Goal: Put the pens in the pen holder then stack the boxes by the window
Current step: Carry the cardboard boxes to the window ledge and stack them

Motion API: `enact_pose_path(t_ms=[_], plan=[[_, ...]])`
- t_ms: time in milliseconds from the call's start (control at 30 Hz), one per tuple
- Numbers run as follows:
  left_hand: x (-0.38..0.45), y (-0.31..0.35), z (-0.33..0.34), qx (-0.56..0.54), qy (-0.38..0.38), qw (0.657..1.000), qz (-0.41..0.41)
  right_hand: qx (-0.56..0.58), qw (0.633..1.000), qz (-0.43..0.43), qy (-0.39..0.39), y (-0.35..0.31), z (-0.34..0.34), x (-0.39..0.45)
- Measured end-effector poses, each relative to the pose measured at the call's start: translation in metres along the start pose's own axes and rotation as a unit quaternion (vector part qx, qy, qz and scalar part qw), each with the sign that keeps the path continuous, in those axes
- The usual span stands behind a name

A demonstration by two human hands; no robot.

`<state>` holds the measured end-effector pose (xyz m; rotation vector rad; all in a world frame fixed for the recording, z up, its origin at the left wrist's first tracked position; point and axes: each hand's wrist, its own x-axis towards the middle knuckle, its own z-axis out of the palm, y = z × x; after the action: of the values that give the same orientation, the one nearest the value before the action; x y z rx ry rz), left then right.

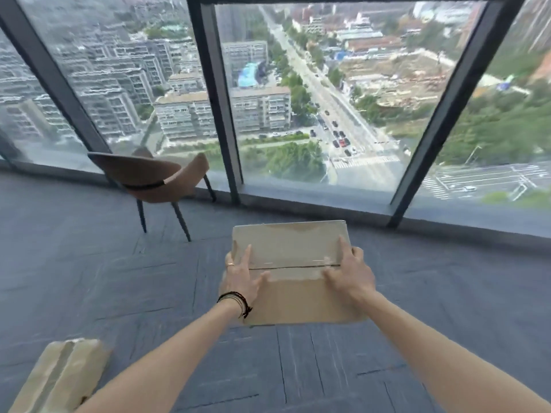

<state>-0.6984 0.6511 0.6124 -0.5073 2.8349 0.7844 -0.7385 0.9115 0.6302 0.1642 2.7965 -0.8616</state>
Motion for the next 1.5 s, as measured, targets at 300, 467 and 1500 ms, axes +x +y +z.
enact_pose_path(t_ms=[300,467,1500], plan=[[0.028,0.234,0.134,0.012,-0.077,0.99,0.12,0.021,0.987,0.137,0.082,0.204,-0.139,0.034],[0.048,0.329,0.188,0.03,-0.113,0.977,0.178,0.031,0.973,0.197,0.12,0.28,-0.185,0.052],[0.261,0.894,0.487,0.13,-0.286,0.832,0.456,0.107,0.828,0.495,0.241,0.632,-0.437,0.316]])
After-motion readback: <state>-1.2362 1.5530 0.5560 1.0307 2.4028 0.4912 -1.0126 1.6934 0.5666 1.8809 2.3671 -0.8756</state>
